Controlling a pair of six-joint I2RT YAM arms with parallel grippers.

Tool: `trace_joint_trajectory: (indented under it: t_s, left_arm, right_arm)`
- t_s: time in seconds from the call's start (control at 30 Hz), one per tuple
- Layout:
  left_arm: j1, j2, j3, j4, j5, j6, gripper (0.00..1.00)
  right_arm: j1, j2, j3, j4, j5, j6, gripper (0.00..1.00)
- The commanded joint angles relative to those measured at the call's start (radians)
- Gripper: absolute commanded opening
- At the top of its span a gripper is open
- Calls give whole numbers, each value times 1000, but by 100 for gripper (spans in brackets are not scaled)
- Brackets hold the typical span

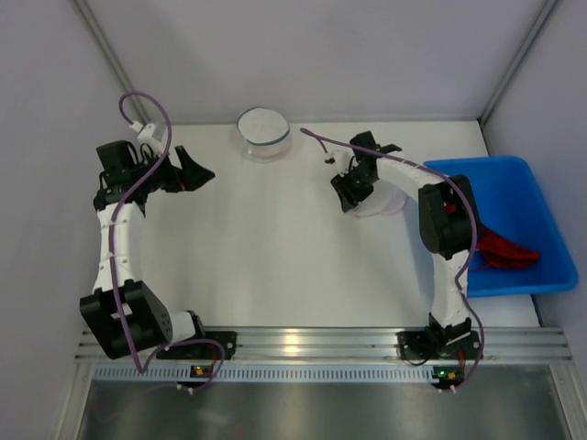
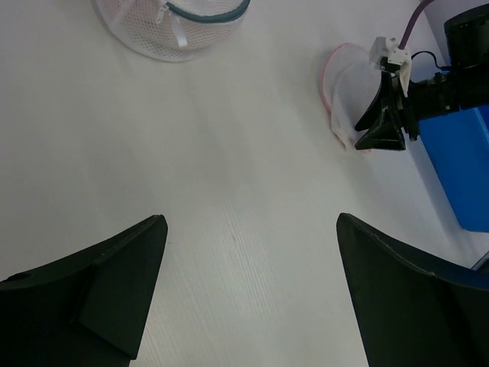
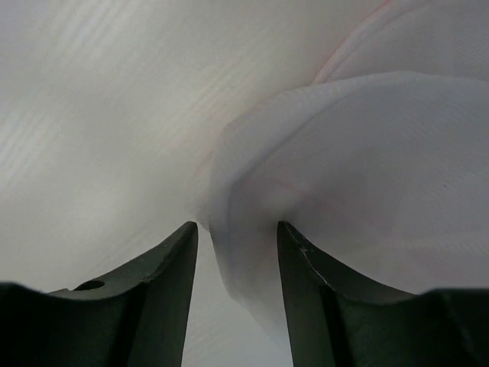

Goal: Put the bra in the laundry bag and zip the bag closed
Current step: Move the laundry bag to the center of the board, then open the laundry bag at the center of the board.

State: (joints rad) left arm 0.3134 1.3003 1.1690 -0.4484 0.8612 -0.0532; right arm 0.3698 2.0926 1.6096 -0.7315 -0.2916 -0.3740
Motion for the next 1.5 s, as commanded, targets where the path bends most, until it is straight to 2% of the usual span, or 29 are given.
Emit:
trace_joint_trajectory:
  t_s: [0.0,0.1,0.17,0.23,0.3,0.5,0.6,0.73,1.17,1.2,1.3,1.33,1.4,1.43,1.47]
  left_arm:
    - [4,-18,-2,47,55,-10,98]
    - [3,-19,-9,48,97,-4,98]
    - [1,-24,-15,47,105,7,98]
    - [1,-29,-17,48,104,18,98]
    - [1,-30,-22,47,110,21,98]
    - [0,-19,-29,47,119,10,98]
    - [-2,-10,-31,47,124,7,98]
    - [-7,-7,-40,47,121,1,97]
    - [-5,-22,-55,47,101,4,97]
    - [-5,-19,-54,45,102,1,97]
    - [-7,-18,-49,47,102,1,97]
    - [-7,-18,-48,47,96,1,97]
    - [-7,-19,-46,47,95,1,97]
    - [-5,-19,-48,45,96,1,97]
    - [-5,-19,-48,47,96,1,97]
  right_arm:
    - [119,-34,6,61,-118,109,46]
    - [179,-55,42,61,-181,165,48]
    - [228,-95,61,92,-245,242,57]
    - [228,-132,85,122,-283,311,63]
    - [187,-146,105,126,-316,369,64]
    - [6,-203,24,146,-330,434,61]
    - [-37,-195,-40,145,-343,440,58]
    - [-40,-174,-112,210,-307,446,57]
    - [-55,-36,-155,297,-227,431,53]
    - [-55,-31,-157,297,-230,429,52]
    - [-55,-26,-151,285,-271,415,38]
    - [-57,-37,-148,281,-294,409,27]
    - [-63,-58,-148,280,-310,406,12]
    - [-69,-87,-146,282,-310,409,0]
    - [-75,-106,-145,282,-319,417,0]
